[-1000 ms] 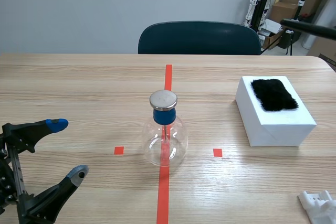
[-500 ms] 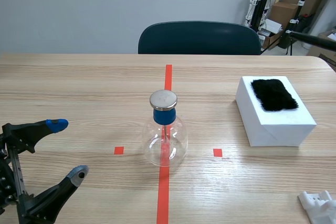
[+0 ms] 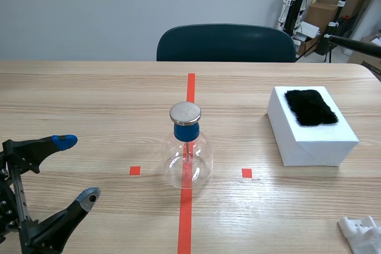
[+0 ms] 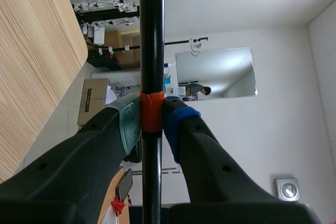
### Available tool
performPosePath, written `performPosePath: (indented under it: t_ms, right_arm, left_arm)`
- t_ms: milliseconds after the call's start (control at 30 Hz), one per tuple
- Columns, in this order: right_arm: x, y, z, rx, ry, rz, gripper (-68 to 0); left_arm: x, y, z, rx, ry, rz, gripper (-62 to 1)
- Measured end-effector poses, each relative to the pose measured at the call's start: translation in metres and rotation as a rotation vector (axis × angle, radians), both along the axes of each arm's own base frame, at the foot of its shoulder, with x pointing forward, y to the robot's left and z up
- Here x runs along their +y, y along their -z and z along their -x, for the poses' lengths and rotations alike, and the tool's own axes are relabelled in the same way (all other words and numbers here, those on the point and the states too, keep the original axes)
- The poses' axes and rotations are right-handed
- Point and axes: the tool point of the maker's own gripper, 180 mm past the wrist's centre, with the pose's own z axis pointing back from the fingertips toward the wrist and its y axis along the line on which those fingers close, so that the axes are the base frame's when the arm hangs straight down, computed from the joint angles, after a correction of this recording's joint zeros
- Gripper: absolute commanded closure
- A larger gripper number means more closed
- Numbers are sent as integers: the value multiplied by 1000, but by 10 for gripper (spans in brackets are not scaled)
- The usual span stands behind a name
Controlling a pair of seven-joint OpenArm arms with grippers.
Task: Do the electroscope experiment. move the rod toward and away from the electroscope
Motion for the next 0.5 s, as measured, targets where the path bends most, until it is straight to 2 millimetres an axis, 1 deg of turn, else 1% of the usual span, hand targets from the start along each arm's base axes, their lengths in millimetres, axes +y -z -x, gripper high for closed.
performPosePath:
  t_ms: [500]
  right_arm:
    - [-1, 0, 0, 1, 7, 0, -4]
  left_arm:
    - [0, 0, 0, 0, 0, 0, -623]
